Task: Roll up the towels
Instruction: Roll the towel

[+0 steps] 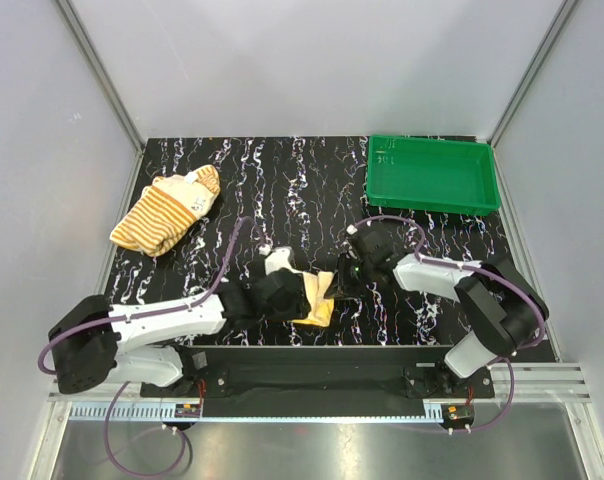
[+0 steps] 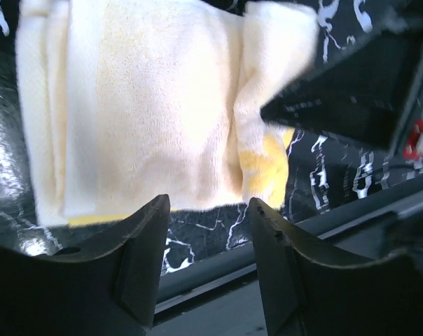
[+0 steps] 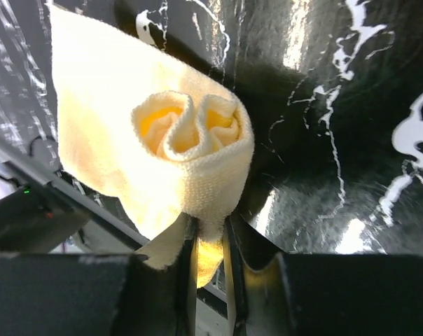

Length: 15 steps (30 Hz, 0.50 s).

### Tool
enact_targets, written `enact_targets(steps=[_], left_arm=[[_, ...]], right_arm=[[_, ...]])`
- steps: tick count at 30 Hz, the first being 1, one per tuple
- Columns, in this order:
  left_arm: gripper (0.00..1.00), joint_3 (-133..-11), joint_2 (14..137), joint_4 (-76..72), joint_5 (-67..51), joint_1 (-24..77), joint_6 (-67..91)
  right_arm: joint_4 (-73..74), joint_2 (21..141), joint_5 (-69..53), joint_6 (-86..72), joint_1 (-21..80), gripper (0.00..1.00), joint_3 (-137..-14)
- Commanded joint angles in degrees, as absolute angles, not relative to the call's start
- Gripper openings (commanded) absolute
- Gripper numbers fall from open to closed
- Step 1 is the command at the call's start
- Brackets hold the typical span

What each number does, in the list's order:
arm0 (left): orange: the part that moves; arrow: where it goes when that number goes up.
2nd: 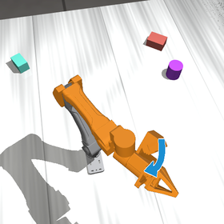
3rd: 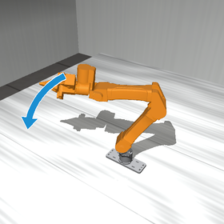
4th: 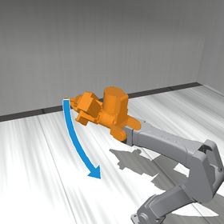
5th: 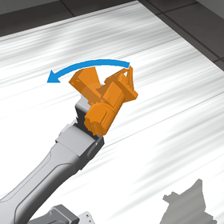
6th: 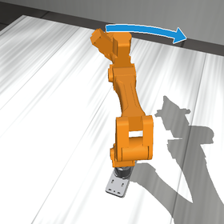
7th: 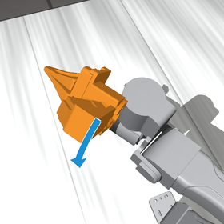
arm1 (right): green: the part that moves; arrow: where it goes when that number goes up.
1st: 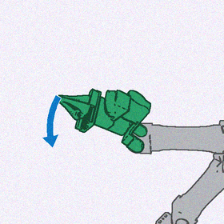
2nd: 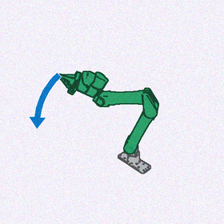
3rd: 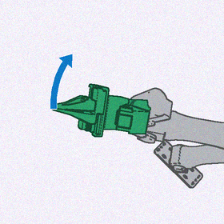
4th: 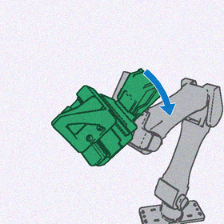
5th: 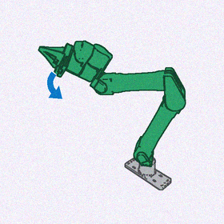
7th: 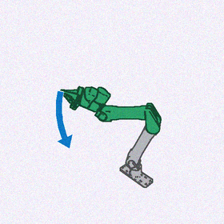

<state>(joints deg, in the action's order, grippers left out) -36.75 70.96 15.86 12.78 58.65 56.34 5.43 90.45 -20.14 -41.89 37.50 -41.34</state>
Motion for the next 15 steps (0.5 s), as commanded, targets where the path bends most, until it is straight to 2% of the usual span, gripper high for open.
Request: enact_targets(steps=[1,6,15], left_arm=[[0.54,-44.27,70.48,24.17,29.77,68.25,47.92],[0.54,-50.35,76.62,24.79,40.24,76.81,41.77],[0.56,-59.67,90.6,22.06,44.46,83.49,34.54]], right_arm=[[16.69,88.85,-14.16,-38.41,38.93,0.17,-45.96],[25.3,90.87,-11.34,-37.35,41.13,0.17,-51.85],[33.83,94.74,-9.84,-36.48,42.63,0.17,-58.36]])
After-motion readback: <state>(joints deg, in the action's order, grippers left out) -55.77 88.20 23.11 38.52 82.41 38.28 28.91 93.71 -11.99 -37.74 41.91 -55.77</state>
